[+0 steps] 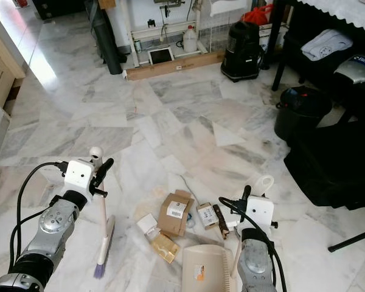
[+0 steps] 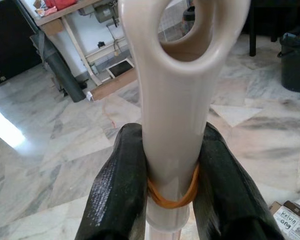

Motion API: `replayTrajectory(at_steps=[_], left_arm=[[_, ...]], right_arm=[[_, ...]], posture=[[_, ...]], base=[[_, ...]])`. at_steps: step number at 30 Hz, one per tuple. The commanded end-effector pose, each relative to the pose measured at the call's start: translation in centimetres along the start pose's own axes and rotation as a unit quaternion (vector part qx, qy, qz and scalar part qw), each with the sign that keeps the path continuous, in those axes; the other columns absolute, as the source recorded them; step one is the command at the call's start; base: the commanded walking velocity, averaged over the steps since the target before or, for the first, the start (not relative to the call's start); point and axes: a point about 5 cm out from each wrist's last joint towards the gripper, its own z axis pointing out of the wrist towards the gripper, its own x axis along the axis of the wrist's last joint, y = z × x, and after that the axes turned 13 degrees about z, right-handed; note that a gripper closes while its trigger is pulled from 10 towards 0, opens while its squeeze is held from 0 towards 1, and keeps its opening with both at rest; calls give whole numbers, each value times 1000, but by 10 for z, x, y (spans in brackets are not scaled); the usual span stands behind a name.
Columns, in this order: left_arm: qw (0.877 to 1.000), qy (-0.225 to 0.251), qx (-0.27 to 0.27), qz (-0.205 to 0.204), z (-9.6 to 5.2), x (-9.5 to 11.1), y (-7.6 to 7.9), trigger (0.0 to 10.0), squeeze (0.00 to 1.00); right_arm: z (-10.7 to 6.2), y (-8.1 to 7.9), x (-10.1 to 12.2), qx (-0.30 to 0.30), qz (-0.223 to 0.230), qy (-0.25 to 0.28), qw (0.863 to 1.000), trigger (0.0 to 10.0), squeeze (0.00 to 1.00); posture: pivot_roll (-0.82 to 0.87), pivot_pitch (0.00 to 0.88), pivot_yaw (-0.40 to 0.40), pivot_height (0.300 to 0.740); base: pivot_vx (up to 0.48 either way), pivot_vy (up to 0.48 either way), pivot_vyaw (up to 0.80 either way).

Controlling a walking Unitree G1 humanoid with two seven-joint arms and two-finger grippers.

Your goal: Sweep floor

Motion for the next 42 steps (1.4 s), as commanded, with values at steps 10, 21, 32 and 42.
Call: replayTrajectory(at_steps=[10, 21, 32, 42], left_arm=[[1000, 14, 6, 11, 1, 6, -10, 10000, 0], [1000, 14, 6, 10, 0, 6, -10, 10000, 0], [1000, 0, -7, -16, -2, 3, -9, 10000, 0], [997, -5, -18, -72, 4, 4, -8, 10000, 0]], right_arm=[[9, 2, 12, -5, 5, 34, 999, 10000, 0], [4, -1, 1, -1, -1, 10, 1000, 10000, 0], [-15, 2, -28, -3, -17, -64, 998, 10000, 0], [-15, -1, -34, -20, 2, -94, 995, 10000, 0]], posture=[[90, 105, 123, 740], [93, 109, 122, 740], [110, 124, 127, 740], [92, 117, 122, 740]], base=[[0, 0, 0], [0, 0, 0], [0, 0, 0], [0, 0, 0]])
